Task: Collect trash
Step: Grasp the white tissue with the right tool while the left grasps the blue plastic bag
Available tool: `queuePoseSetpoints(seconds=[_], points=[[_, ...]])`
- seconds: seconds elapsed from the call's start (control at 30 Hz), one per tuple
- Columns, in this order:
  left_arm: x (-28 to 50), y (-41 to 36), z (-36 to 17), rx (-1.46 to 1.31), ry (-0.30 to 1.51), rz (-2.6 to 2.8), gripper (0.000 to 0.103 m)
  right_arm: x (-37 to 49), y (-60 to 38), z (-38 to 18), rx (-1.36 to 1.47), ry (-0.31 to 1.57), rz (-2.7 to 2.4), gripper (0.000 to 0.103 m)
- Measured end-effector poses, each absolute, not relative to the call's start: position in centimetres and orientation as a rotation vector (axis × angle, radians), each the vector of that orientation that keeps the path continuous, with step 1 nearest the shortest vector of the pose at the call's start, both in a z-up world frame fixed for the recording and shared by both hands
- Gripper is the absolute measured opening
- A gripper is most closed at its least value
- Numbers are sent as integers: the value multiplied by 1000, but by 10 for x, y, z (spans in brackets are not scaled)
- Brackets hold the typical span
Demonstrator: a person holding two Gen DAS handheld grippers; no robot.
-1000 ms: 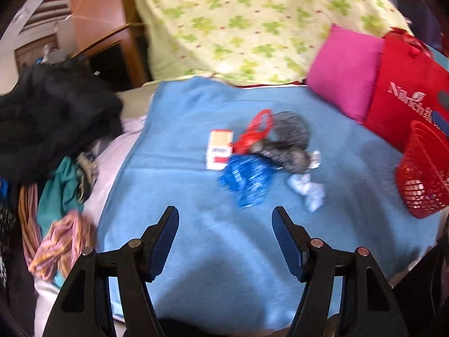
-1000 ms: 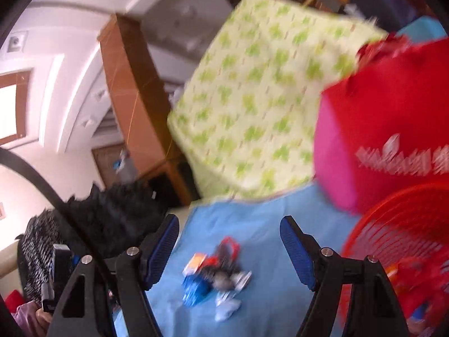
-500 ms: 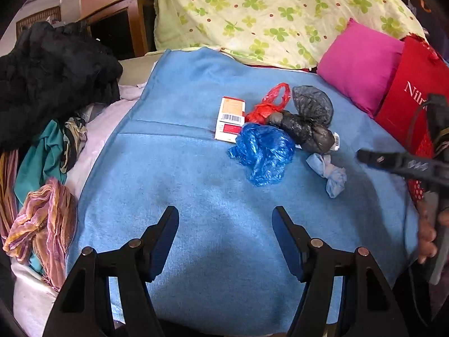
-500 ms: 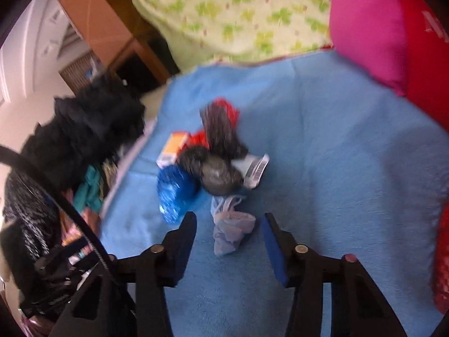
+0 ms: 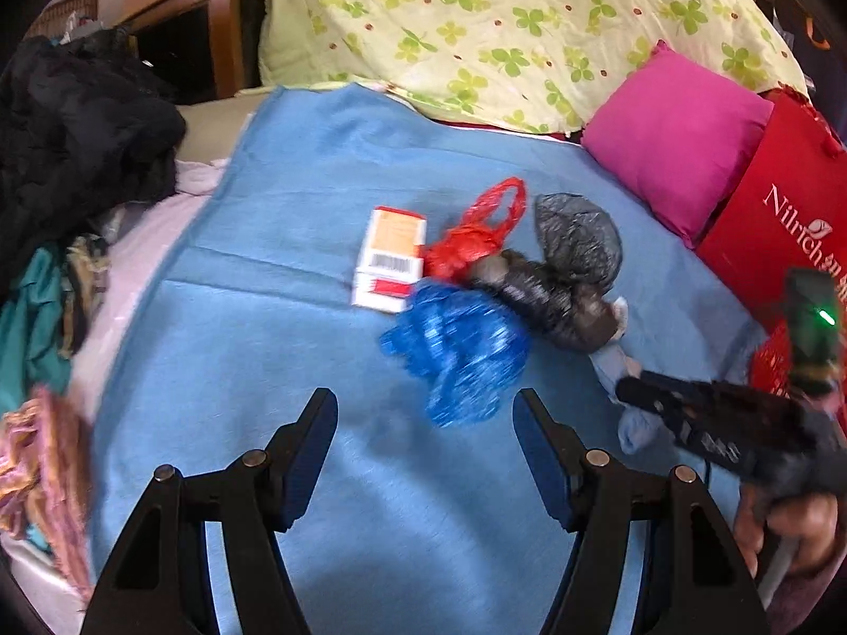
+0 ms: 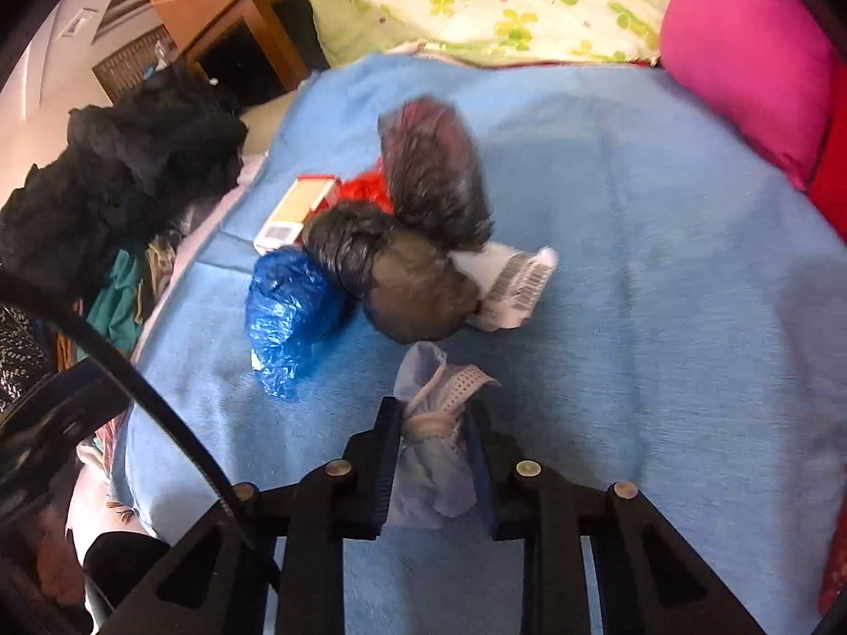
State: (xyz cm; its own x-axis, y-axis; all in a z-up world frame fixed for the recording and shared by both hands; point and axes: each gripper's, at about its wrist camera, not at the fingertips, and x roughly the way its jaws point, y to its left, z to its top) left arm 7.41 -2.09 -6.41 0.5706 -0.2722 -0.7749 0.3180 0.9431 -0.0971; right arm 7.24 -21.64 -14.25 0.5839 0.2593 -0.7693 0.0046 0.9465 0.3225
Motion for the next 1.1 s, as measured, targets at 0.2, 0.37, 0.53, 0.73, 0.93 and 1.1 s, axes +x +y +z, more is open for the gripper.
queuePoseSetpoints(seconds=[0.2,0.37,0.53,0.73,0.93,1.1], points=[[108,-62,-83,28,951,-317,70,54,-256,-123,382,879,137,27],[127,-69,-112,1,1017,-233,69,46,-271,-118,411,865,112,27],[120,-52,-114,-99,1018,-269,23,45,-271,-113,403,848,119,27],[76,-40,-88,-60,922,-302,20,35,-270,-95,423,741,163,27],[29,-37,-57,2,822,-303,20,22,-268,-83,406,690,187,27],[-4,-46,-24,54,715,-300,20,9,-270,-75,412,642,195,27]])
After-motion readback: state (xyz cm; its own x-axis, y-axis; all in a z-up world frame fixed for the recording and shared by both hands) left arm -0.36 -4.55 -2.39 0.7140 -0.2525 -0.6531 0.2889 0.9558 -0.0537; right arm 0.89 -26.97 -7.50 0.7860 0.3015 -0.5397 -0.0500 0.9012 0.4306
